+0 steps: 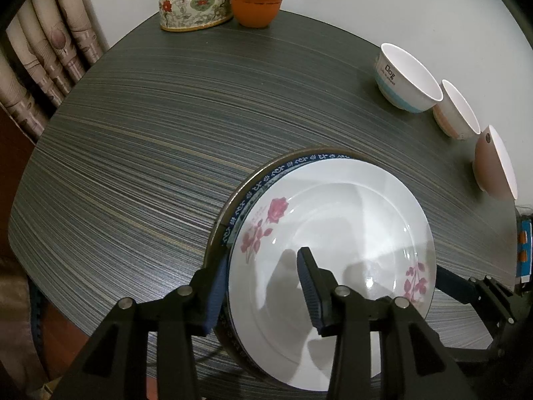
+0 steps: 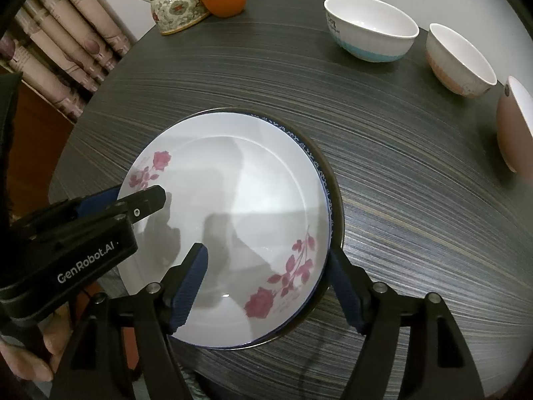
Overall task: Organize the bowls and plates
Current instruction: 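Lower the white pink-flower plate onto the blue stack, open right gripper, then move the right gripper to the rim of the large pink-rimmed bowl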
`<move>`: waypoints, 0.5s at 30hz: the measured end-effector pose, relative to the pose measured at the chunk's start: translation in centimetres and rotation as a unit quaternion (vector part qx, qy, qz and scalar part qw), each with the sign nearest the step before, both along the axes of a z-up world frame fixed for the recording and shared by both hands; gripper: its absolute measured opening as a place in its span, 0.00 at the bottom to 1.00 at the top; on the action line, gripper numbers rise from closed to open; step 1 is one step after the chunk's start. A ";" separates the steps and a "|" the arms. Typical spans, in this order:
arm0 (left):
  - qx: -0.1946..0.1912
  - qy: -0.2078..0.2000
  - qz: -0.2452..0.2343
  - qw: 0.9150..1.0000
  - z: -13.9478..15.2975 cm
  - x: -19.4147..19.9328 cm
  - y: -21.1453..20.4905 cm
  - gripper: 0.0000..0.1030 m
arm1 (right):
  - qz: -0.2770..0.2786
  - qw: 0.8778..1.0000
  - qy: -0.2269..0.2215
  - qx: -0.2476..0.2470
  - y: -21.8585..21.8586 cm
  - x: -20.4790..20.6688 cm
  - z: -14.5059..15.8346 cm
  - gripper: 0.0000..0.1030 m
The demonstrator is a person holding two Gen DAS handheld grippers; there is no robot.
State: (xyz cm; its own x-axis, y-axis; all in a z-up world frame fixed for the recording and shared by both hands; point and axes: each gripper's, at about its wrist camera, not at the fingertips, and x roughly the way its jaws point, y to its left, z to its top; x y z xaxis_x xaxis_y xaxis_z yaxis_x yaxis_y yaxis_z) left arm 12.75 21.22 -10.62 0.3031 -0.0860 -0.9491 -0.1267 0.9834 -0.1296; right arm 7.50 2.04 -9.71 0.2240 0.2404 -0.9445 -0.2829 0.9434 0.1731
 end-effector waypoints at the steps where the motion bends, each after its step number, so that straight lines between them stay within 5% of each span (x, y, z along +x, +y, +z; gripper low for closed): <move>1: 0.001 -0.003 -0.001 1.000 0.1 -0.1 0.0 0.43 | -0.001 1.000 0.001 0.001 0.0 0.0 0.0 0.68; 15: 0.005 -0.016 0.010 1.000 1.1 0.4 -0.7 0.46 | -0.022 0.999 0.000 0.041 -2.3 -0.7 0.7 0.68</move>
